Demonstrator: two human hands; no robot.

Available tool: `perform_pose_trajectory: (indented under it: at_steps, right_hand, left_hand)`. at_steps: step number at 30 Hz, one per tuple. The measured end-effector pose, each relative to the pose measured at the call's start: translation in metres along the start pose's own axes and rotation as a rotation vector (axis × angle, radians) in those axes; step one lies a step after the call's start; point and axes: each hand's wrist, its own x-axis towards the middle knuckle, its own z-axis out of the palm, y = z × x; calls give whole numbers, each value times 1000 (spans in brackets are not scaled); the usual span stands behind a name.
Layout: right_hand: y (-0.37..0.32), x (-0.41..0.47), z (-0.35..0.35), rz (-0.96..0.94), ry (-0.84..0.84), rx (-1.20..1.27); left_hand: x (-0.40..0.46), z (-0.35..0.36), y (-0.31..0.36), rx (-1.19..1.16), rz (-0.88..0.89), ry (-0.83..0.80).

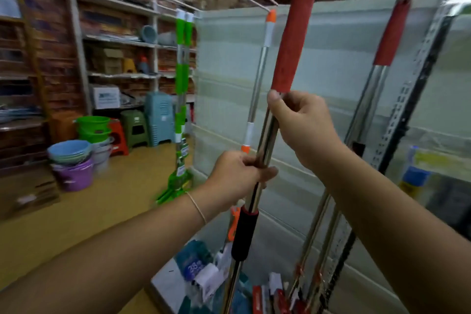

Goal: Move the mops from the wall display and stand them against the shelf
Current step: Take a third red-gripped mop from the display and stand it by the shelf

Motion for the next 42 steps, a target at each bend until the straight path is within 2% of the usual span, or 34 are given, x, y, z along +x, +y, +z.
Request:
perform_pose_trajectory:
  at_steps: [4,10,12,22,26,30,38,42]
  right_hand:
    - [2,7,-16,39,55,-30]
    - [12,29,-31,36,63,-150]
    - [18,40,-39,30,52,-156]
    - [45,85,-65,37,34,-197]
    - [42,102,-70,7,121,-297]
    - [35,117,-70,0,209,-322]
    - [16,130,-78,-11,413,-411]
    - [12,122,-89,2,514,-455]
  left_hand:
    - [29,6,10,66,64,-167]
    - [72,15,32,-239,137,-333]
    - [82,20,36,-254,152,-372]
    - [124,53,35,-185,260,-289]
    - [144,63,43,-231,268,-321]
    - [166,66,58,-174,314,-376]
    - [190,78,84,-182,510,-541]
    - [188,92,88,-160,579,-568]
